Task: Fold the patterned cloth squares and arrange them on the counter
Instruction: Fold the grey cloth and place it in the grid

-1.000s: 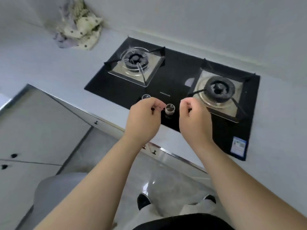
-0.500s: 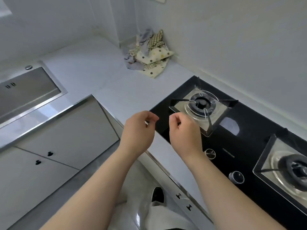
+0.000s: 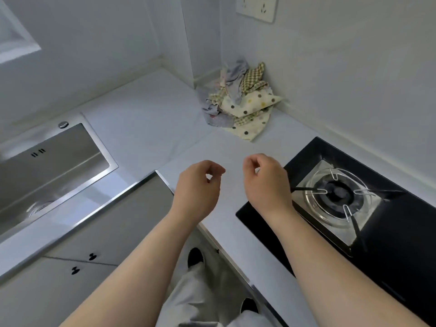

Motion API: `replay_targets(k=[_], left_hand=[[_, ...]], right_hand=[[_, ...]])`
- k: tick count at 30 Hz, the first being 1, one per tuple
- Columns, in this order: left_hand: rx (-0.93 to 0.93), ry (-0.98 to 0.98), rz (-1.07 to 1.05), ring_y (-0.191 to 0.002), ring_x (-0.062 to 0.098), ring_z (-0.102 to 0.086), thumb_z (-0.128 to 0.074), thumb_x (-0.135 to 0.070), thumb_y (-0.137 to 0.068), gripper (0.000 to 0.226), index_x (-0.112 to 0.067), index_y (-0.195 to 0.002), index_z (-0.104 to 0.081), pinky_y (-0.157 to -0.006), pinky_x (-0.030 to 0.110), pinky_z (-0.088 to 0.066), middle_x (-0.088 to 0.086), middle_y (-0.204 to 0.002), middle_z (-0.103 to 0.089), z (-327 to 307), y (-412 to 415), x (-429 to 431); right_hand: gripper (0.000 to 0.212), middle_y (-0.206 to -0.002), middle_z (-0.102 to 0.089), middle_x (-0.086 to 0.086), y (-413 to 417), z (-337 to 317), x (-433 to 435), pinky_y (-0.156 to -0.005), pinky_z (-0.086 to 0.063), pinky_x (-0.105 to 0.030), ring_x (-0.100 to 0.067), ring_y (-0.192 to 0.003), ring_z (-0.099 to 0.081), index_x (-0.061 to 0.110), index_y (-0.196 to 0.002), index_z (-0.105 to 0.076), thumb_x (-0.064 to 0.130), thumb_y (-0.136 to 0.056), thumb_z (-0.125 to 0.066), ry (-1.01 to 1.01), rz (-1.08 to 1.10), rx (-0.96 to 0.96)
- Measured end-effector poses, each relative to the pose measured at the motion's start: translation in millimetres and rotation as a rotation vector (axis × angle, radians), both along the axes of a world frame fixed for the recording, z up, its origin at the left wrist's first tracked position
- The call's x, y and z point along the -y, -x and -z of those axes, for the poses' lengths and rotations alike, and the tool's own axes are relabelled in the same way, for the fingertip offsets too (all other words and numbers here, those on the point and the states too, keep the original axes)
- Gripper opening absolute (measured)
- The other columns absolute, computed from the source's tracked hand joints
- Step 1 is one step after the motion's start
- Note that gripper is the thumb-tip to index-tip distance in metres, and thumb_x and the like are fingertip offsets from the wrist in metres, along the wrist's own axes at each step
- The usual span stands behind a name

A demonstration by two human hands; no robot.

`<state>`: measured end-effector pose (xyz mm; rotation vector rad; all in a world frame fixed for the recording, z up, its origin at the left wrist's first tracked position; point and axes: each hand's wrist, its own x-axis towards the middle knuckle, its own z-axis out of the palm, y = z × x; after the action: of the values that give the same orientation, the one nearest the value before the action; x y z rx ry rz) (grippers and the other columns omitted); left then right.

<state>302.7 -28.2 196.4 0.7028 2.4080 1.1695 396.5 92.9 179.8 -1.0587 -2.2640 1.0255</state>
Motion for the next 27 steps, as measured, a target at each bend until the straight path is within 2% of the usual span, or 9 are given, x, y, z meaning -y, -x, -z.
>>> replay_targets(k=[5, 8, 14, 16, 19, 23, 25, 27], left_hand=[[0.015, 0.022, 0.121, -0.072, 0.004, -0.065, -0.054, -0.019, -0.099, 0.022, -0.033, -0.1, -0.071, -0.051, 0.015, -0.04, -0.015, -0.091, -0.068, 12, 64, -26], [0.006, 0.0, 0.208, -0.069, 0.004, -0.065, -0.055, -0.018, -0.099, 0.022, -0.033, -0.098, -0.071, -0.046, 0.01, -0.037, -0.014, -0.089, -0.068, 21, 117, -44], [-0.028, 0.026, 0.409, -0.069, 0.002, -0.063, -0.055, -0.017, -0.098, 0.021, -0.032, -0.099, -0.07, -0.057, 0.017, -0.041, -0.016, -0.085, -0.066, 42, 227, -79], [-0.022, 0.004, 0.443, -0.073, 0.002, -0.063, -0.055, -0.016, -0.098, 0.021, -0.03, -0.1, -0.07, -0.062, 0.018, -0.043, -0.017, -0.089, -0.065, 54, 253, -91], [-0.061, -0.052, 0.453, -0.08, 0.007, -0.066, -0.056, -0.013, -0.096, 0.021, -0.028, -0.099, -0.07, -0.069, 0.023, -0.047, -0.016, -0.094, -0.066, 78, 284, -111], [-0.171, -0.121, 0.433, -0.08, 0.005, -0.065, -0.055, -0.011, -0.094, 0.023, -0.031, -0.096, -0.068, -0.07, 0.021, -0.045, -0.014, -0.098, -0.066, 122, 305, -138], [-0.258, -0.174, 0.427, -0.082, 0.006, -0.063, -0.055, -0.008, -0.093, 0.024, -0.029, -0.097, -0.067, -0.071, 0.019, -0.043, -0.016, -0.1, -0.065, 147, 309, -148], [-0.368, -0.248, 0.401, -0.083, 0.008, -0.058, -0.055, -0.004, -0.09, 0.026, -0.025, -0.098, -0.067, -0.075, 0.018, -0.04, -0.016, -0.102, -0.062, 172, 314, -150]], right_hand=[[0.028, -0.103, -0.064, 0.005, 50, 14, -16, -0.075, -0.045, -0.024, -0.011, -0.096, -0.059, 0.019, -0.11, -0.067, 0.034, -0.106, -0.044, -0.015, 0.087, 0.072], [0.025, -0.1, -0.063, 0.007, 93, 20, -26, -0.075, -0.045, -0.027, -0.012, -0.093, -0.059, 0.02, -0.103, -0.067, 0.033, -0.105, -0.046, 0.004, 0.194, 0.084], [0.019, -0.095, -0.061, 0.011, 192, 41, -36, -0.07, -0.047, -0.031, -0.011, -0.087, -0.057, 0.022, -0.094, -0.065, 0.026, -0.103, -0.048, -0.011, 0.38, 0.106], [0.018, -0.096, -0.063, 0.01, 218, 51, -42, -0.073, -0.048, -0.032, -0.012, -0.091, -0.058, 0.021, -0.096, -0.065, 0.025, -0.103, -0.049, -0.027, 0.402, 0.092], [0.018, -0.098, -0.06, 0.013, 248, 72, -54, -0.074, -0.043, -0.028, -0.013, -0.096, -0.058, 0.021, -0.104, -0.066, 0.026, -0.104, -0.049, -0.059, 0.438, 0.043], [0.016, -0.098, -0.055, 0.012, 269, 114, -74, -0.075, -0.038, -0.026, -0.014, -0.1, -0.057, 0.022, -0.106, -0.066, 0.023, -0.103, -0.05, -0.143, 0.473, -0.029], [0.014, -0.099, -0.054, 0.01, 277, 137, -87, -0.075, -0.041, -0.029, -0.015, -0.1, -0.056, 0.025, -0.102, -0.063, 0.023, -0.103, -0.05, -0.183, 0.486, -0.053], [0.016, -0.106, -0.054, 0.007, 283, 159, -95, -0.077, -0.044, -0.032, -0.017, -0.103, -0.055, 0.024, -0.108, -0.064, 0.024, -0.103, -0.049, -0.215, 0.501, -0.072]])
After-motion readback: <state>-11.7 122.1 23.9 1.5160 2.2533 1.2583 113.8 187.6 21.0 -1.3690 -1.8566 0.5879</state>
